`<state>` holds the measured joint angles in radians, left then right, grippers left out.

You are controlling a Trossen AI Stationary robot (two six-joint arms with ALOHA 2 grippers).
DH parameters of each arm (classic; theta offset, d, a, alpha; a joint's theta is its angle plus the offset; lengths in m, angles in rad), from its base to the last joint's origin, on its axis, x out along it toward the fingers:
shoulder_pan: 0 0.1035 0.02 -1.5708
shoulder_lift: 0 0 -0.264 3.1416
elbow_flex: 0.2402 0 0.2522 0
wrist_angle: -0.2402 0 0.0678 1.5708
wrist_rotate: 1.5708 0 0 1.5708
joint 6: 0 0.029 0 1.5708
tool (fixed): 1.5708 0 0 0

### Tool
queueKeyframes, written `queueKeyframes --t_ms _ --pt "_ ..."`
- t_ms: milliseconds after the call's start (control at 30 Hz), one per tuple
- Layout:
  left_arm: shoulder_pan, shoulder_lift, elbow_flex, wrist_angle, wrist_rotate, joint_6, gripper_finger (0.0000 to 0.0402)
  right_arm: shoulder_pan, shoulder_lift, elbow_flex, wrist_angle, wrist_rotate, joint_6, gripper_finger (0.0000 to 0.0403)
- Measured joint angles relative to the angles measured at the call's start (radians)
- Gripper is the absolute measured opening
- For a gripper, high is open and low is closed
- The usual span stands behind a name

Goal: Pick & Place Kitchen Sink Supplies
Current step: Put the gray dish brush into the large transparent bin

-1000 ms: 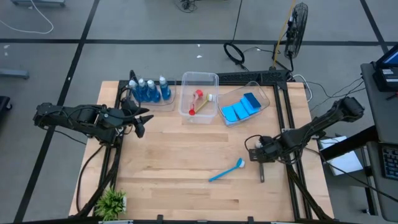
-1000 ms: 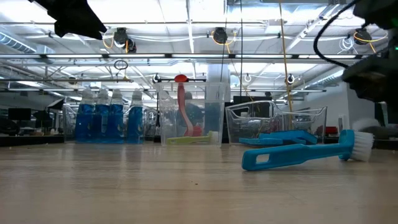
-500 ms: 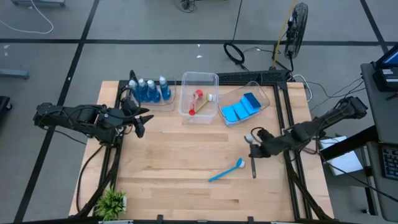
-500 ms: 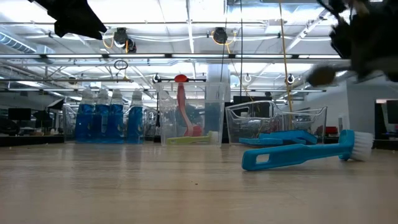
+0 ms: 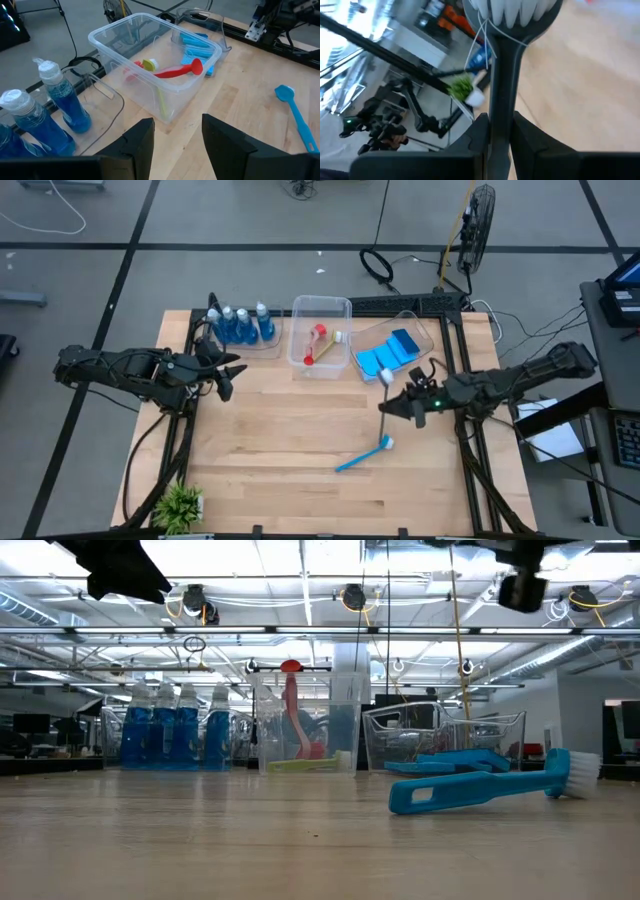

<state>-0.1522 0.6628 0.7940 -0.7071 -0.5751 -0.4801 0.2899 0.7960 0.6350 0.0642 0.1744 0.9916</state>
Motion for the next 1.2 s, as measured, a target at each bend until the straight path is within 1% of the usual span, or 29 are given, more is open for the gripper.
queueKeyframes --t_ms 133,267,400,467,567,667,833,967,1033,1200 --pt "0.000 0.000 0.000 0.000 0.000 0.000 0.0166 -0.057 0.000 0.000 0.099 -0.052 -0.126 0.0043" --pt "0.000 0.000 0.000 0.000 0.000 0.002 0.0166 -0.126 0.008 0.000 0.112 -0.114 -0.148 0.0043" --pt "0.000 0.000 0.000 0.000 0.000 0.000 0.0166 -0.207 0.042 0.000 0.190 -0.244 -0.126 0.0044" --pt "0.000 0.000 0.000 0.001 0.000 0.000 0.0166 -0.254 0.063 0.000 0.230 -0.315 -0.080 0.0044" --pt "0.000 0.000 0.000 0.002 0.000 -0.003 0.0166 -0.323 0.098 0.022 0.217 -0.404 0.010 0.0044" --pt "0.000 0.000 0.000 0.001 0.000 -0.018 0.0166 -0.390 0.141 0.068 0.197 -0.499 0.081 0.0044" --pt "0.000 0.000 0.000 0.002 0.000 -0.023 0.0166 -0.498 0.224 0.185 0.163 -0.638 0.121 0.0044" --pt "0.000 0.000 0.000 0.002 0.000 -0.030 0.0166 -0.580 0.302 0.284 0.162 -0.767 0.121 0.0045" --pt "0.000 0.000 0.000 0.002 0.000 -0.035 0.0166 -0.620 0.343 0.330 0.133 -0.826 0.112 0.0045" --pt "0.000 0.005 0.000 0.002 0.000 -0.049 0.0166 -0.704 0.448 0.420 0.108 -0.947 0.064 0.0045"
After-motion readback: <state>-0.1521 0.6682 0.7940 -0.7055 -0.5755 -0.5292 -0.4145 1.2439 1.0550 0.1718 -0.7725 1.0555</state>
